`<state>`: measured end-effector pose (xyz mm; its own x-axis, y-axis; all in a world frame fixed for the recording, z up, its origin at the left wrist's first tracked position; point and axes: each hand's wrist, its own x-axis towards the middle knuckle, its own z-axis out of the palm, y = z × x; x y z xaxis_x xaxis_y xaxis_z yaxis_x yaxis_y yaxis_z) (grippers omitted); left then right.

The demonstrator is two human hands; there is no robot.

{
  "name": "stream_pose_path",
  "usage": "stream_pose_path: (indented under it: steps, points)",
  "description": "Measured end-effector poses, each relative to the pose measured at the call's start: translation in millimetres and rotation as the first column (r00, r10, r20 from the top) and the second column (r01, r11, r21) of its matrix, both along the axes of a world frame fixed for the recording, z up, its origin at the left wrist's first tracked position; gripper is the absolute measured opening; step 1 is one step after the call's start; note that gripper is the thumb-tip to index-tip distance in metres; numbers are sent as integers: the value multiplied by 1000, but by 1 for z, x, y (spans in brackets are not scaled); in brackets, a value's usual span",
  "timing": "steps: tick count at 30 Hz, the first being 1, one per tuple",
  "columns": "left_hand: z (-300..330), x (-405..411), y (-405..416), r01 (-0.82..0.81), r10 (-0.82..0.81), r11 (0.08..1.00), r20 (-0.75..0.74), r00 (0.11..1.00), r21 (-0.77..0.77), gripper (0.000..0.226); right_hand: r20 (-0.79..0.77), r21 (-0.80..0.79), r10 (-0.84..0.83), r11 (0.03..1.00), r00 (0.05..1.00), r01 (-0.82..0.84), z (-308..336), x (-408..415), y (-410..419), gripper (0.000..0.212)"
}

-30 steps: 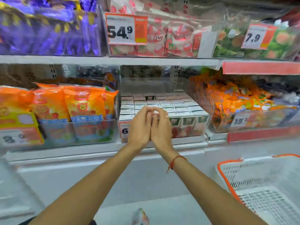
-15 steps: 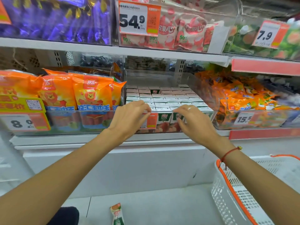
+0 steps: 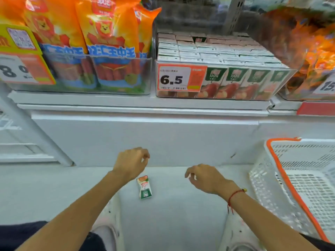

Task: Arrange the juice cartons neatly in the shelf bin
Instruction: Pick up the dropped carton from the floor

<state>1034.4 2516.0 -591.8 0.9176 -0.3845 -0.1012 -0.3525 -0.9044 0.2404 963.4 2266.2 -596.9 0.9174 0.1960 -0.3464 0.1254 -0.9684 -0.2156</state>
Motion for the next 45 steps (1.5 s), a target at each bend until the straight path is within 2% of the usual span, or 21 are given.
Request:
stream_pose_path:
  steps: [2, 4, 7, 9, 11, 14, 19, 21, 22, 23, 24, 26, 27, 30, 32, 36, 40, 42, 45]
  points:
    - [-42, -4, 10, -50, 53, 998, -98, 994, 33, 28, -81, 22, -27, 999, 996, 29, -42, -6, 6, 30]
    - [-75, -8, 19, -28, 42, 997, -196, 980, 73, 43, -142, 42, -42, 998, 989, 48, -79, -11, 13, 36]
    - [-109, -6, 27, 217, -158, 961, -301, 940, 172, 78, -210, 28, -44, 998, 977, 51, -122, -19, 22, 50]
    - [-124, 0, 25, 396, -310, 897, -360, 880, 196, 89, -252, -10, -22, 1000, 967, 20, -143, -23, 24, 61]
    - [-137, 6, 18, 490, -384, 842, -385, 839, 226, 87, -275, -36, -16, 999, 961, 6, -158, -27, 24, 68]
    - [-152, 13, 7, 563, -445, 768, -378, 812, 306, 68, -256, -36, -25, 999, 966, 17, -172, -34, 23, 69]
    - [-156, 20, 5, 499, -429, 788, -260, 865, 361, 39, -238, -25, -34, 999, 971, 29, -177, -33, 22, 65]
    - [-149, 15, 7, 381, -308, 884, -275, 911, 271, 32, -294, 39, -68, 996, 953, 83, -168, -24, 26, 60]
    - [-143, 12, 6, 270, -210, 947, -296, 932, 176, 30, -329, 115, -114, 980, 937, 159, -161, -18, 29, 57]
    - [-135, 8, 5, 111, -93, 993, -338, 936, 32, 29, -367, 217, -173, 940, 914, 264, -151, -11, 33, 55]
    - [-125, 5, 1, -83, 11, 985, -428, 904, -150, 29, -404, 331, -235, 864, 884, 380, -138, -5, 38, 52]
    - [-100, 0, -9, -423, 32, 787, -655, 755, -449, 30, -478, 527, -337, 630, 811, 571, -105, 9, 45, 46]
    - [-85, 0, -14, -516, -14, 692, -724, 690, -505, 31, -507, 593, -364, 510, 781, 623, -86, 15, 47, 42]
    - [-36, -1, -31, -575, -194, 569, -776, 601, -588, 31, -555, 718, -373, 236, 744, 654, -21, 25, 42, 33]
    - [-5, -3, -41, -593, -255, 496, -759, 598, -634, 37, -537, 770, -362, 158, 762, 618, 21, 24, 34, 32]
    - [51, -11, -55, -589, -274, 378, -694, 666, -714, 43, -427, 832, -359, 204, 830, 516, 90, 15, 19, 37]
    - [95, -27, -71, -559, -82, 302, -605, 792, -772, 46, -339, 838, -357, 305, 870, 452, 139, 7, 13, 37]
    - [112, -36, -83, -482, 8, 324, -507, 862, -814, 45, -291, 830, -385, 354, 876, 431, 158, 4, 12, 37]
    - [131, -48, -105, -306, 138, 426, -273, 952, -851, 39, -236, 818, -450, 386, 861, 426, 179, 0, 3, 33]
